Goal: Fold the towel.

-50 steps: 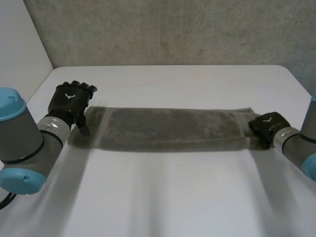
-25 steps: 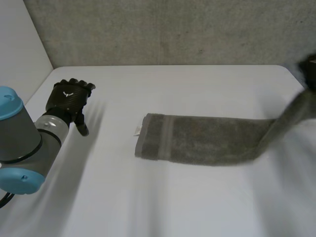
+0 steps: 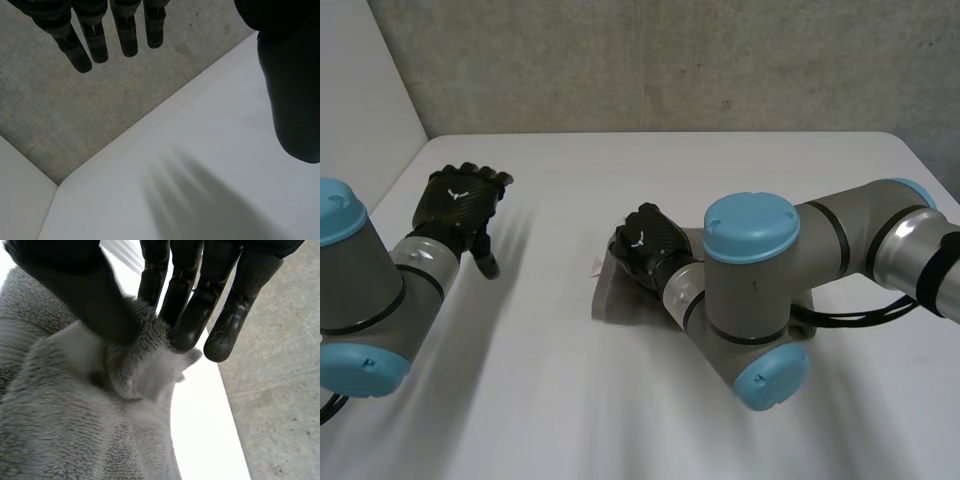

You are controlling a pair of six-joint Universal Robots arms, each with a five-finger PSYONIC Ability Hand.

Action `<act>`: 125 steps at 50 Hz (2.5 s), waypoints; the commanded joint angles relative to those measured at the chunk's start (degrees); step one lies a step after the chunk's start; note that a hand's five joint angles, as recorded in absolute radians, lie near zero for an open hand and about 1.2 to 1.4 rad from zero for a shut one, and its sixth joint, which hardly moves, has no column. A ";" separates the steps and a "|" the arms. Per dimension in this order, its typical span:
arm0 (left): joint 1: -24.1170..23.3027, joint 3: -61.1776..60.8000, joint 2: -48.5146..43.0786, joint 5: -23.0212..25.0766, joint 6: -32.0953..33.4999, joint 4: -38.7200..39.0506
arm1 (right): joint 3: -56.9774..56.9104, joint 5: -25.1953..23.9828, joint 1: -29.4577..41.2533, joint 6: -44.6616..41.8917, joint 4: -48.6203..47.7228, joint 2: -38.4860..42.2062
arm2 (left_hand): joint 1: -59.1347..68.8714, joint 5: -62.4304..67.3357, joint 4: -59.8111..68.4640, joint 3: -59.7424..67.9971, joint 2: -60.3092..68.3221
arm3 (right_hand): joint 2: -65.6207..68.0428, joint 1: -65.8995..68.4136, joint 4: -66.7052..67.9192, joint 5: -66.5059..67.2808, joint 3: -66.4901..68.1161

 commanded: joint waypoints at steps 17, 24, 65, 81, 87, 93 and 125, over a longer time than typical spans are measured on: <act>-0.35 -0.02 -0.18 0.11 0.16 0.09 | 24.27 -4.31 -22.01 21.26 1.07 -21.46 | -4.77 -12.21 -4.30 -3.28 -4.01 | -53.47 -52.65 -55.49 -54.64 -55.66; -0.88 -0.19 -0.53 0.02 0.24 0.09 | 31.94 -4.84 -24.57 17.29 0.46 -21.28 | -4.60 -12.04 -4.13 -3.11 -3.84 | -51.03 -50.21 -53.05 -52.20 -53.22; -7.12 6.93 1.40 -1.91 -5.91 -0.26 | 17.00 -17.76 -3.12 -3.01 -3.67 -7.75 | -5.27 -12.71 -4.80 -3.78 -4.51 | 16.53 17.35 14.51 15.36 14.34; -14.15 13.78 -4.49 -2.53 -9.42 -2.72 | 21.04 -11.96 -9.98 23.18 -5.60 -21.20 | -5.10 -12.54 -4.64 -3.61 -4.34 | -53.47 -52.65 -55.49 -54.64 -55.66; -18.18 16.15 -8.60 -3.14 -13.71 -4.65 | 24.73 -12.14 -15.68 29.94 -6.13 -26.38 | -4.77 -12.21 -4.30 -3.28 -4.01 | -53.47 -52.65 -55.49 -54.64 -55.66; -21.79 21.32 -14.31 -4.02 -17.16 -9.56 | 25.09 -11.43 -18.06 30.04 -5.69 -24.98 | -4.26 -11.70 -3.79 -2.77 -3.50 | -53.47 -52.65 -55.49 -54.64 -55.66; -23.03 32.59 -16.38 -11.58 -17.51 -21.09 | 16.30 -10.47 -19.29 31.70 1.78 -17.92 | -4.93 -12.37 -4.47 -3.45 -4.17 | -53.47 -52.65 -55.49 -54.64 -55.66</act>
